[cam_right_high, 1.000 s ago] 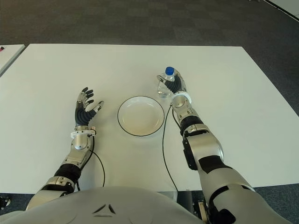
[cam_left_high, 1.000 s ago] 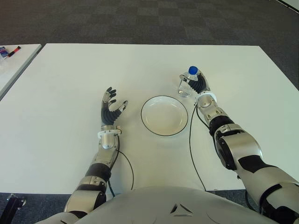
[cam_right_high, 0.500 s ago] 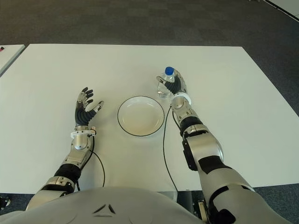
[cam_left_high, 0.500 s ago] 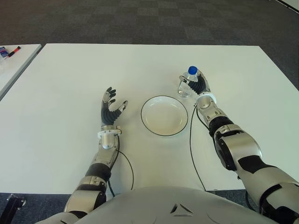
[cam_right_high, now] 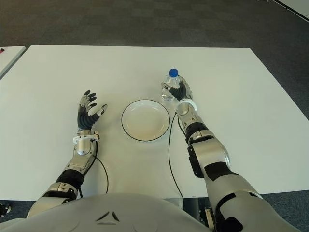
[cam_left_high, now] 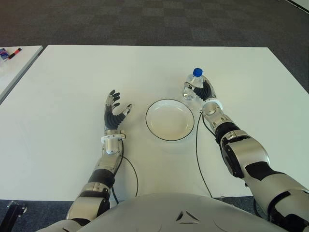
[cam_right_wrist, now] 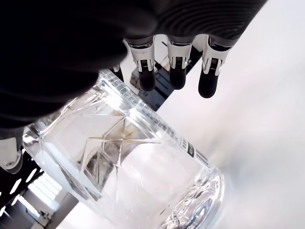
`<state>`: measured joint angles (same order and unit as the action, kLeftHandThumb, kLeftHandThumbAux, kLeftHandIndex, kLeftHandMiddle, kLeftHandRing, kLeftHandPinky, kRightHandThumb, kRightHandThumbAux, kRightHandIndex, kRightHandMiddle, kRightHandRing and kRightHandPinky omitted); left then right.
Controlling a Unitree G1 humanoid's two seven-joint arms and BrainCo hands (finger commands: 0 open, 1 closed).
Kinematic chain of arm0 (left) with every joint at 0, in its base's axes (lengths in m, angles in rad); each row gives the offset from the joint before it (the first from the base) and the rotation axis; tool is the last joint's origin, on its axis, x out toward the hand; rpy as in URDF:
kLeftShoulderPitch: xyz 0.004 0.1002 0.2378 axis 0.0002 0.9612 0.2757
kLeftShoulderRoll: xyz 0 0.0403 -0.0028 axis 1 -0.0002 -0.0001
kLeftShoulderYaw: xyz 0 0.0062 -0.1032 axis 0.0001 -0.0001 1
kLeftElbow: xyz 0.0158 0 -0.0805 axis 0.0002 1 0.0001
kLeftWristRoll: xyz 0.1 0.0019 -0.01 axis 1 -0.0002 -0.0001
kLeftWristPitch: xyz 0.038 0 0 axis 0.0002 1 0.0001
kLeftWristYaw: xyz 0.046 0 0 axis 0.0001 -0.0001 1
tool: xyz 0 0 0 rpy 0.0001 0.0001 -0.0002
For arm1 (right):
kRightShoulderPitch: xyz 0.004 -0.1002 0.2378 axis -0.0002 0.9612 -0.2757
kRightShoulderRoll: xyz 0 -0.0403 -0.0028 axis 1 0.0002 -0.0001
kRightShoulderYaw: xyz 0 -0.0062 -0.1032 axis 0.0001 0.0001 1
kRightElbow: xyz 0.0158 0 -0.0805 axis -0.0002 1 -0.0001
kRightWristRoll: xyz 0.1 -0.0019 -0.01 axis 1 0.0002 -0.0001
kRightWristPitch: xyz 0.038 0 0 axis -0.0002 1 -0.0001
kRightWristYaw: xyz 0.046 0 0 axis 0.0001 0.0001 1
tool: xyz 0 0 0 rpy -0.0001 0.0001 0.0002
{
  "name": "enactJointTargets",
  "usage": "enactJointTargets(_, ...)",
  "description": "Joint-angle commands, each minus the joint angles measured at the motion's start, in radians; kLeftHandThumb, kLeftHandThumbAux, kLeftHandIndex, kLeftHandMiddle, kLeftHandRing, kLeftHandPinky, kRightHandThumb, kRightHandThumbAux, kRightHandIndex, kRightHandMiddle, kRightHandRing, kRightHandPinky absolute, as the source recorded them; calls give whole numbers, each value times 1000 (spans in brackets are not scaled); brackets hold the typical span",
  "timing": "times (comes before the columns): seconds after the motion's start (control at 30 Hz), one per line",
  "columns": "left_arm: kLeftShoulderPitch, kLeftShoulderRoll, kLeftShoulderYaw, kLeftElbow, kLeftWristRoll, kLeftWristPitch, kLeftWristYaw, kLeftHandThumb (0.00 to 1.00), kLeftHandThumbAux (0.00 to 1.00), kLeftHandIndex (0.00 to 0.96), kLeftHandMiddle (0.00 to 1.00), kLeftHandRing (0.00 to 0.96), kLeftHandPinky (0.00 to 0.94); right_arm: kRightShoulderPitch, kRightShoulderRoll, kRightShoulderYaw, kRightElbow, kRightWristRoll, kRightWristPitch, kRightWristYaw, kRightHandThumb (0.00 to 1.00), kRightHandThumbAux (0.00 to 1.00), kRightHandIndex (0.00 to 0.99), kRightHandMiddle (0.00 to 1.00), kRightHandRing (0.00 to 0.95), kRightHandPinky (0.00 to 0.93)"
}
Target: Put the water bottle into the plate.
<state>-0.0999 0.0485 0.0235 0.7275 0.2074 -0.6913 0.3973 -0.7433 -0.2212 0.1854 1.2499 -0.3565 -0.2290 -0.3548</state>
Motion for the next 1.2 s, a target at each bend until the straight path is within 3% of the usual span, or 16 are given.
enactJointTargets(0.03, 16, 2, 2, 31, 9, -2, 10, 190, 773, 107, 191, 196, 223, 13, 7, 5, 10, -6, 13, 8, 471, 397, 0, 0, 52, 150)
enactJointTargets(1.2, 5, 0, 10, 57, -2, -24, 6, 222, 785, 117, 204, 213, 240, 20, 6, -14, 25, 9, 21, 27, 432, 397, 0, 14, 59, 147)
